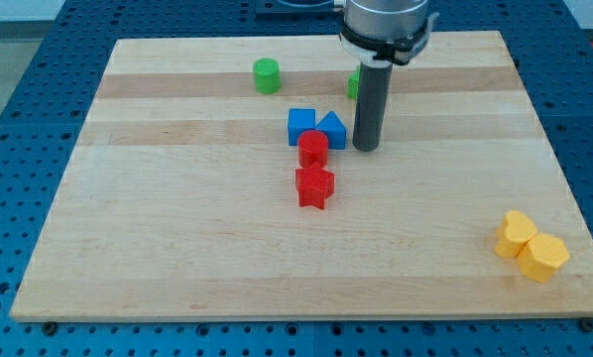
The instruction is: Move the red circle towards the top center
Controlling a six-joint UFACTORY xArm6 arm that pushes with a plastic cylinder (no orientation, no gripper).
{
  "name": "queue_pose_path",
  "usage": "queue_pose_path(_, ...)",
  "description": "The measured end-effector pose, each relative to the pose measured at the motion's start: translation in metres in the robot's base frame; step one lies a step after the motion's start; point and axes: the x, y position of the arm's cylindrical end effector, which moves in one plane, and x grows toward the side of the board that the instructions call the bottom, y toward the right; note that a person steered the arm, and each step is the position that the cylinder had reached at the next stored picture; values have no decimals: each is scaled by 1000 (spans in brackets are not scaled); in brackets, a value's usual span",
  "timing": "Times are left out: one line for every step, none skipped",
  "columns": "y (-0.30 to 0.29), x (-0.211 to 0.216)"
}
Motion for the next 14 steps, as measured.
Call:
queue_pose_path(-12, 13)
queue_pose_path(-37, 16)
queue_pose_path(-65, 11)
queue_pose_path(-85, 8)
queue_pose_path(-114, 7)
queue_pose_path(-143, 7)
queue_pose_path(-173, 6)
queue_pose_path(-195, 3)
queue_pose_path(-203, -15)
queue_pose_path(-204, -39)
queue_pose_path(-219, -54)
queue_pose_path(-220, -57)
queue_pose_path(-215, -59)
queue_pose_path(-198, -64)
